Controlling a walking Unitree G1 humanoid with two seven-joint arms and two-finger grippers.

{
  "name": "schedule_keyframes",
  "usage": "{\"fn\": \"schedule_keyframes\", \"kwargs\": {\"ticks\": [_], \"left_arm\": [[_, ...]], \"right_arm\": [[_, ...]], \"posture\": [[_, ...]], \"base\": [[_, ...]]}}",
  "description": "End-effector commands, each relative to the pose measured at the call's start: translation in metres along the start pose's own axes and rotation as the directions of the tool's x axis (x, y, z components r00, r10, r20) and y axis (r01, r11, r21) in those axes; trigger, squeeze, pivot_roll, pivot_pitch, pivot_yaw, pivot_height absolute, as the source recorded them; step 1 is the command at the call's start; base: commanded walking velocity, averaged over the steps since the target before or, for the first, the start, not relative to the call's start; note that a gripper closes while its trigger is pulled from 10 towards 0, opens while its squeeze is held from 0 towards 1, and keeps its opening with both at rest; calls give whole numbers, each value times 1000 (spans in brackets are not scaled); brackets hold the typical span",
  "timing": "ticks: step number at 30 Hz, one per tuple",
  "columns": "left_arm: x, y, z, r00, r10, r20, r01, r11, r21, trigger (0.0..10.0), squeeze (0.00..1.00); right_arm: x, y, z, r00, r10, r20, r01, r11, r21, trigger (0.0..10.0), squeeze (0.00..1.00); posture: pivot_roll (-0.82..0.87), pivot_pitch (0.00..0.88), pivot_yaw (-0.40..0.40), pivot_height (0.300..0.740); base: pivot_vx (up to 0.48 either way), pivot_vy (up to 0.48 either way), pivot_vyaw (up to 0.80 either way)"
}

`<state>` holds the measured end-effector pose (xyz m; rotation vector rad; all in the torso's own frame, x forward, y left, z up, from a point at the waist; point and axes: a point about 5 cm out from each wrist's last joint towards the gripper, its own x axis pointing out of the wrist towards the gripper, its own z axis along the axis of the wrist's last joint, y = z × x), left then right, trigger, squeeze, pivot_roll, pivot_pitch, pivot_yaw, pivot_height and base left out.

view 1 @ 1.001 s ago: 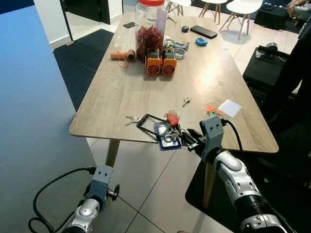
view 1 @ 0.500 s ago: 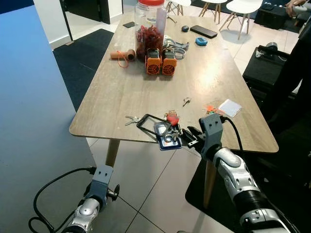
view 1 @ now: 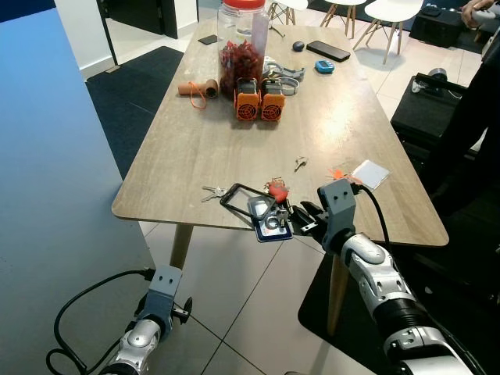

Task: Hang keys on a hook

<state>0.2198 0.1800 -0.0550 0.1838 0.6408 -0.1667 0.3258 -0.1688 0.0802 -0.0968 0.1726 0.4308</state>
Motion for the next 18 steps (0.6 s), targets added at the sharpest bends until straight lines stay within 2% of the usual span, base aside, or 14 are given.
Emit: {"fn": "schedule_keyframes", "kwargs": {"ticks": [1, 3, 4, 5, 6, 15, 18], "left_arm": [[-1, 1, -5, 1000, 2, -24, -2, 1000, 7, 10000, 0], [-1, 1, -5, 1000, 2, -24, -2, 1000, 8, 10000, 0], [-1, 2, -5, 1000, 2, -24, -2, 1000, 9, 10000, 0], [-1, 2, -5, 1000, 3, -23, -2, 1000, 9, 10000, 0], [-1, 2, -5, 1000, 3, -22, -2, 1000, 10, 10000, 0], [-2, 1, -5, 1000, -3, -19, 4, 1000, 25, 10000, 0], [-2, 1, -4, 1000, -3, -19, 4, 1000, 25, 10000, 0]], "right_arm": [[-1, -2, -4, 1000, -12, -13, 12, 1000, 9, 9843, 0], [-1, -2, -4, 1000, -12, -12, 12, 1000, 10, 5529, 0], [-1, -3, -4, 1000, -13, -9, 13, 1000, 12, 1059, 0], [-1, -3, -4, 1000, -13, -7, 13, 1000, 12, 1059, 0], [-1, -3, -4, 1000, -15, -5, 15, 1000, 14, 0, 0], [0, -5, 7, 999, -16, 32, 16, 1000, -10, 0, 0], [1, -9, 19, 997, -28, 75, 30, 999, -31, 0, 0]], "posture": [[67, 41, -52, 740], [67, 41, -52, 740], [67, 41, -52, 740], [67, 41, -52, 740], [69, 41, -52, 740], [71, 43, -52, 740], [71, 45, -52, 740]], "base": [[0, 0, 0], [0, 0, 0], [0, 0, 0], [0, 0, 0], [0, 0, 0], [0, 0, 0], [0, 0, 0]]}}
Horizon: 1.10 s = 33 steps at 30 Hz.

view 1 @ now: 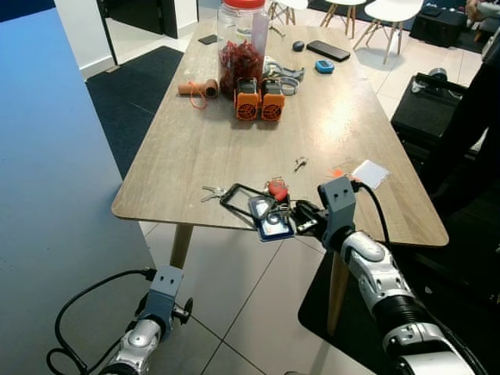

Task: Hang keys on a hook

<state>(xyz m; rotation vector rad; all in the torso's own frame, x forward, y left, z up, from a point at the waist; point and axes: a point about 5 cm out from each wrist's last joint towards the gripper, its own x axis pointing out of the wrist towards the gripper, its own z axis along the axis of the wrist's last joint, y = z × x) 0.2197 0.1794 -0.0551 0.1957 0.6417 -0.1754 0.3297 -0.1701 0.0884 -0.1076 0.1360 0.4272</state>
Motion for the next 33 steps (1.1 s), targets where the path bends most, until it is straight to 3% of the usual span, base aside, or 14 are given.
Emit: {"fn": "schedule_keyframes", "kwargs": {"ticks": [1, 10, 15, 16, 18, 19, 21, 22, 26, 29, 30, 31, 32, 33], "left_arm": [[-2, 1, -4, 1000, 1, -17, -1, 1000, 11, 10000, 0], [-2, 1, -5, 1000, -8, -19, 9, 1000, 30, 10000, 0], [-3, 0, -6, 1000, -18, -19, 19, 999, 38, 10000, 0], [-3, 0, -6, 1000, -18, -19, 19, 999, 38, 10000, 0], [-3, -1, -7, 1000, -24, -19, 25, 999, 43, 10000, 0], [-3, -1, -7, 1000, -24, -19, 25, 999, 43, 10000, 0], [-3, -3, -7, 999, -31, -18, 32, 998, 50, 10000, 0], [-3, -3, -7, 999, -31, -18, 32, 998, 50, 10000, 0], [-4, -3, -9, 999, -36, -18, 37, 998, 54, 10000, 0], [-4, -3, -9, 999, -36, -18, 37, 998, 54, 10000, 0], [-5, -3, -10, 999, -37, -19, 38, 998, 56, 10000, 0], [-5, -3, -10, 999, -37, -19, 38, 998, 56, 10000, 0], [-6, -2, -11, 999, -37, -20, 38, 998, 58, 10000, 0], [-6, -2, -11, 999, -37, -20, 38, 998, 58, 10000, 0]], "right_arm": [[1, -8, 14, 998, -27, 53, 28, 999, -21, 0, 0], [-10, -48, 69, 941, -211, 266, 240, 967, -82, 0, 0], [-38, -95, 107, 803, -426, 416, 481, 876, -32, 980, 0], [-38, -95, 107, 803, -426, 416, 481, 876, -32, 980, 0], [-59, -120, 119, 713, -532, 456, 593, 805, 12, 902, 0], [-59, -120, 119, 713, -532, 456, 593, 805, 12, 902, 0], [-90, -150, 121, 588, -659, 469, 725, 687, 56, 941, 0], [-90, -150, 121, 588, -659, 469, 725, 687, 56, 941, 0], [-181, -204, 88, 213, -908, 360, 900, 326, 288, 431, 0], [-193, -208, 81, 163, -929, 332, 906, 274, 323, 431, 0], [-239, -214, 43, -35, -983, 180, 895, 49, 444, 39, 0], [-239, -214, 43, -35, -983, 180, 895, 49, 444, 39, 0], [-258, -214, 24, -109, -990, 93, 872, -50, 488, 39, 0], [-258, -214, 24, -109, -990, 93, 872, -50, 488, 39, 0]], "posture": [[71, 45, -52, 740], [72, 50, -51, 740], [68, 50, -49, 740], [68, 50, -49, 740], [66, 51, -50, 740], [66, 51, -50, 740], [66, 52, -53, 740], [66, 52, -53, 740], [70, 52, -57, 740], [70, 52, -57, 740], [73, 54, -55, 740], [73, 54, -55, 740], [73, 54, -55, 740], [73, 54, -55, 740]], "base": [[0, 0, 0], [0, 0, 0], [0, 0, 0], [0, 0, 0], [0, 0, 0], [0, 0, 0], [0, 0, 0], [0, 0, 0], [0, 0, 0], [0, 0, 0], [0, 0, 0], [0, 0, 0], [0, 0, 0], [0, 0, 0]]}}
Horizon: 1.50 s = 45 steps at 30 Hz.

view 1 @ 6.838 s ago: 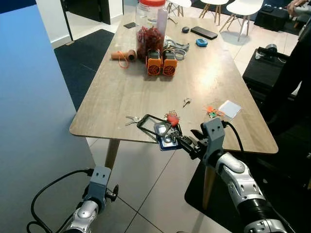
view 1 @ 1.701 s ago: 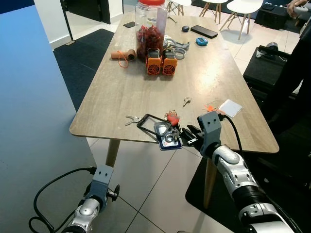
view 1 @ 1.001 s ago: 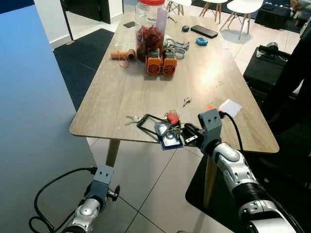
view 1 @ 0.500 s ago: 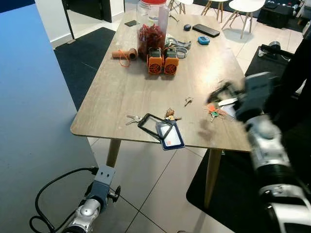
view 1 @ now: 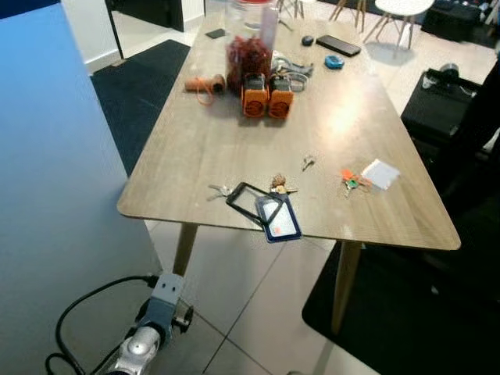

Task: Hang keys on a hook

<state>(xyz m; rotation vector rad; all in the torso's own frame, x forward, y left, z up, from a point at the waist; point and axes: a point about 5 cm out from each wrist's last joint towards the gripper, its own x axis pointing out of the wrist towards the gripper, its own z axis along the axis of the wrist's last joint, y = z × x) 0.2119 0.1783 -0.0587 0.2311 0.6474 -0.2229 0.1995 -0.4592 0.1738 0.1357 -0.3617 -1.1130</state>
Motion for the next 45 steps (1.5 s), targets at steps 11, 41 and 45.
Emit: {"fn": "schedule_keyframes", "kwargs": {"ticks": [11, 41, 45], "left_arm": [[-2, 1, -3, 1000, -22, -15, 22, 999, 48, 10000, 0], [-3, -4, -10, 999, -18, -42, 22, 995, 98, 10000, 0], [-2, 0, -9, 997, 42, -58, -33, 989, 144, 10000, 0]], "right_arm": [[-129, -74, -149, 688, -154, -709, 29, 982, -185, 0, 0], [-234, -52, -198, 466, -122, -877, -367, 875, -316, 0, 0], [-241, -33, -201, 474, -9, -880, -509, 813, -282, 1137, 0]], "posture": [[74, 63, -43, 740], [78, 52, -57, 740], [74, 37, -56, 740]], "base": [[0, 0, 0], [0, 0, 0], [0, 0, 0]]}}
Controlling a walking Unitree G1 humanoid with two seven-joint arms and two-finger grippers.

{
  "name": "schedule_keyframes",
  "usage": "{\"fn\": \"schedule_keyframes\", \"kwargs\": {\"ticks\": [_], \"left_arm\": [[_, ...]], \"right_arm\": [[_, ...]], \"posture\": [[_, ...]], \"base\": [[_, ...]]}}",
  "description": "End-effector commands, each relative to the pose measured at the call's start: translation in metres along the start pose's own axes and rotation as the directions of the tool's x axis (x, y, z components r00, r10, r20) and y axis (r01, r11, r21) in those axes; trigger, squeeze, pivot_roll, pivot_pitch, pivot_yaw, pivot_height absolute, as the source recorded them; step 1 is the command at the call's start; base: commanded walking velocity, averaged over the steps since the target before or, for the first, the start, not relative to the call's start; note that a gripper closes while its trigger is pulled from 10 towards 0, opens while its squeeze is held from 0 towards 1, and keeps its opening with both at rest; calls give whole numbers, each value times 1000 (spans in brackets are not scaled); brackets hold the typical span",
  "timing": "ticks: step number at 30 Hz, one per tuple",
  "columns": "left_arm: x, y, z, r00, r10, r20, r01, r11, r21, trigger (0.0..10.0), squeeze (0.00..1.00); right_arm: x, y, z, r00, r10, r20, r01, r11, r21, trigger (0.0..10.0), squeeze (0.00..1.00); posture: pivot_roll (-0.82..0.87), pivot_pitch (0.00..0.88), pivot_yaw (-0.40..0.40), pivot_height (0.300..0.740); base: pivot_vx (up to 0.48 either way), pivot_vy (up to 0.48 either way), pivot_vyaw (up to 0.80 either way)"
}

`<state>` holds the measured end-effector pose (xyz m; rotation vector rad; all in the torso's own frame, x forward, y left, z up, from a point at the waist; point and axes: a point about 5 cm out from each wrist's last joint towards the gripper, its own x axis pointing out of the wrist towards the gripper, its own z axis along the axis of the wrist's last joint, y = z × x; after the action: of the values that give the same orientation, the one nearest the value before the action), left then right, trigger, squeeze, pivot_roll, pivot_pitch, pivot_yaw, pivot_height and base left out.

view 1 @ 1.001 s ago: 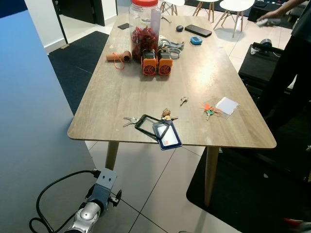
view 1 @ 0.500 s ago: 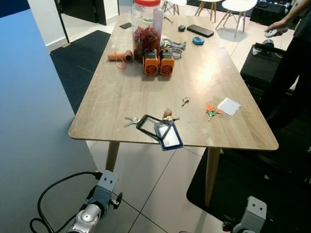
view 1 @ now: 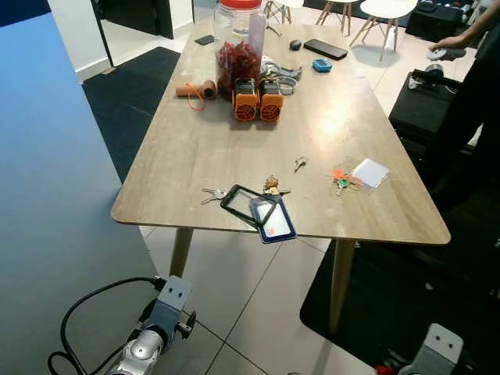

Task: Hang keys on a hook

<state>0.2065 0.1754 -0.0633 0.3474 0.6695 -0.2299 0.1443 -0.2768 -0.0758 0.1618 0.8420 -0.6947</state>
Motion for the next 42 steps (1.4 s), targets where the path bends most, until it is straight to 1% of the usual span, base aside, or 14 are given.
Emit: {"fn": "schedule_keyframes", "kwargs": {"ticks": [1, 9, 15, 18, 19, 24, 28, 29, 31, 34, 35, 36, 40, 42], "left_arm": [[0, 7, -3, 999, 39, -29, -38, 999, 29, 10000, 0], [2, 9, 2, 999, 40, -24, -39, 999, 18, 10000, 0], [4, 7, 5, 999, 45, -23, -45, 999, 19, 10000, 0], [3, 6, 3, 998, 46, -30, -45, 999, 18, 10000, 0], [2, 6, 1, 998, 49, -38, -48, 999, 14, 10000, 0], [0, 7, -5, 997, 47, -57, -46, 999, 11, 10000, 0], [-1, 8, -8, 996, 55, -70, -55, 998, 3, 10000, 0], [-1, 8, -9, 996, 53, -72, -53, 999, 3, 10000, 0], [-1, 8, -8, 996, 51, -72, -51, 999, 5, 10000, 0], [0, 8, -7, 996, 56, -72, -56, 998, -1, 10000, 0], [0, 7, -7, 996, 55, -72, -56, 998, -3, 10000, 0], [0, 6, -6, 997, 46, -69, -46, 999, 5, 10000, 0], [1, 6, -5, 996, 53, -68, -53, 999, -3, 10000, 0], [1, 6, -5, 996, 53, -68, -53, 999, -4, 10000, 0]], "right_arm": [[-4, 33, 4, 979, 199, 47, -198, 980, -27, 824, 0], [-21, 92, -3, 821, 569, -50, -568, 804, -177, 1608, 0], [-13, 80, 1, 878, 472, -86, -479, 868, -127, 471, 0], [-17, 85, -5, 826, 546, -143, -564, 796, -221, 4941, 0], [-15, 81, -3, 845, 520, -124, -535, 825, -184, 10000, 0], [-17, 84, -5, 813, 563, -150, -582, 774, -250, 10000, 0], [-8, 68, 8, 906, 417, -68, -422, 898, -127, 10000, 0], [-18, 87, -3, 789, 592, -166, -613, 736, -289, 10000, 0], [-20, 90, -5, 762, 619, -192, -643, 688, -336, 10000, 0], [-4, 60, 15, 922, 385, -44, -388, 919, -71, 10000, 0], [-7, 68, 12, 887, 457, -62, -461, 882, -93, 10000, 0], [-21, 89, -6, 738, 641, -213, -671, 663, -330, 10000, 0], [-3, 59, 14, 933, 355, -59, -359, 931, -68, 10000, 0], [-7, 68, 11, 899, 431, -74, -437, 895, -96, 10000, 0]], "posture": [[73, 33, -53, 740], [70, 19, -51, 740], [75, 17, -53, 740], [77, 26, -55, 740], [76, 31, -51, 740], [75, 39, -53, 740], [77, 40, -53, 740], [75, 42, -53, 740], [74, 41, -57, 740], [73, 40, -50, 740], [73, 40, -50, 740], [73, 42, -55, 740], [75, 41, -53, 740], [73, 41, -51, 740]], "base": [[0, 0, 0], [0, 0, 0], [0, 0, 0], [0, 0, 0], [0, 0, 0], [0, 0, 0], [0, 0, 0], [0, 0, 0], [0, 0, 0], [0, 0, 0], [0, 0, 0], [0, 0, 0], [0, 0, 0], [0, 0, 0]]}}
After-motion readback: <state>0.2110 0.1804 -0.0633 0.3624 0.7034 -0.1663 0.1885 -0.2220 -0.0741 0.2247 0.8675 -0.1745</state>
